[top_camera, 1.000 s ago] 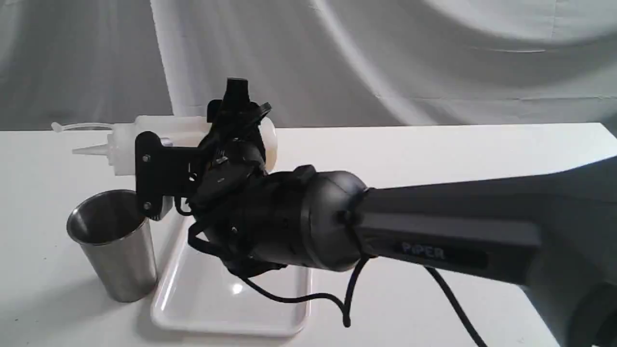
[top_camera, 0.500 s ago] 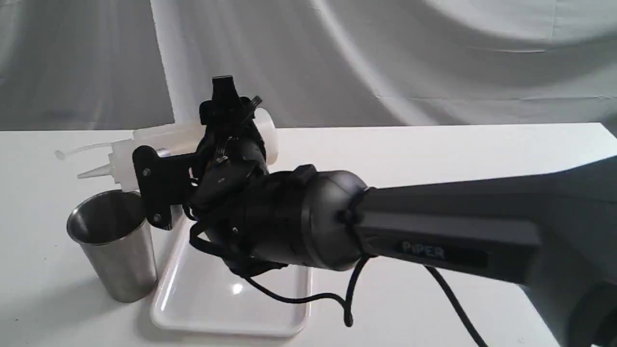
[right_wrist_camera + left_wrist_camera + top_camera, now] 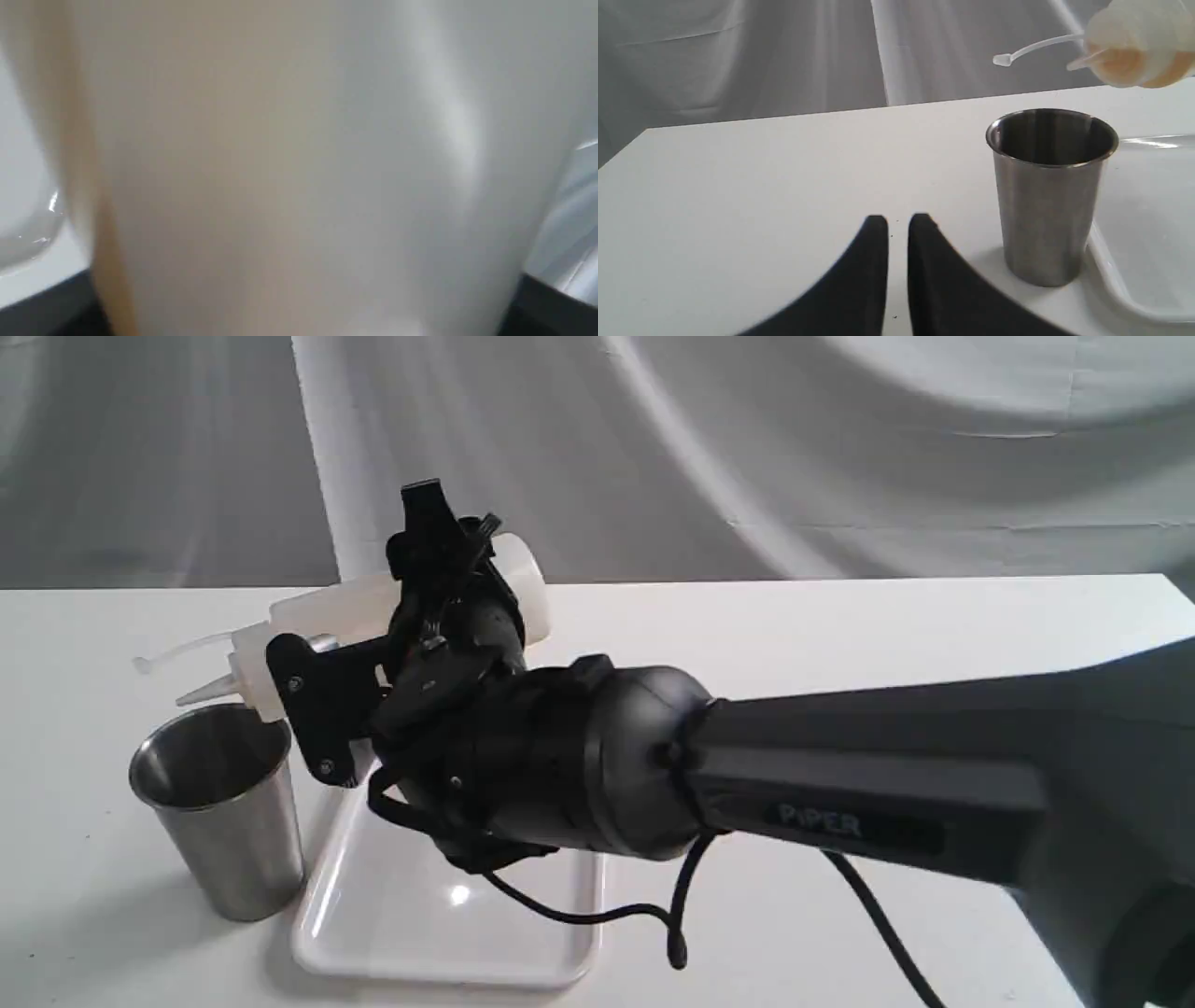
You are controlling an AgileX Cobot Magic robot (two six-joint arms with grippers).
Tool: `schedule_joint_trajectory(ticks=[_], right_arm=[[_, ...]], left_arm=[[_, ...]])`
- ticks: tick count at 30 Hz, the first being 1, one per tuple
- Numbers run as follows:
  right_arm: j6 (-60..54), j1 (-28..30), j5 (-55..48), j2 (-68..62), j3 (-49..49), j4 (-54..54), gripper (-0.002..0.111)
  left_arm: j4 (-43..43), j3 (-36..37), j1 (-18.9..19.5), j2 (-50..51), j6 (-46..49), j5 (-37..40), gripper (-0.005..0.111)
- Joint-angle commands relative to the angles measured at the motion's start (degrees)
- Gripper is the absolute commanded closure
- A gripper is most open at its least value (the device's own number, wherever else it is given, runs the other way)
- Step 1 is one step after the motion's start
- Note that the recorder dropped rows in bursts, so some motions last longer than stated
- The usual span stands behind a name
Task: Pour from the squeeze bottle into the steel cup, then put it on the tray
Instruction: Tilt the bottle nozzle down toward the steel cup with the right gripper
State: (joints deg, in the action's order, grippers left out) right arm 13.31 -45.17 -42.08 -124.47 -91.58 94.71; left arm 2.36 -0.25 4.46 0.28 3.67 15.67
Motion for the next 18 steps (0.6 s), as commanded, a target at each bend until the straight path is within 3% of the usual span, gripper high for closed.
schedule_joint_trajectory(ticks=[1, 18], right_arm=[[-0.3, 0.0, -2.6, 0.9, -0.2, 1.7, 0.108], [-1.3, 0.0, -5.1, 0.9, -0.2, 5.2, 0.108]], left_arm=[[0.0, 0.3, 0.2, -0.3, -0.2, -0.4, 0.098], [0.0, 0.3, 0.2, -0.3, -0.2, -0.4, 0.098]])
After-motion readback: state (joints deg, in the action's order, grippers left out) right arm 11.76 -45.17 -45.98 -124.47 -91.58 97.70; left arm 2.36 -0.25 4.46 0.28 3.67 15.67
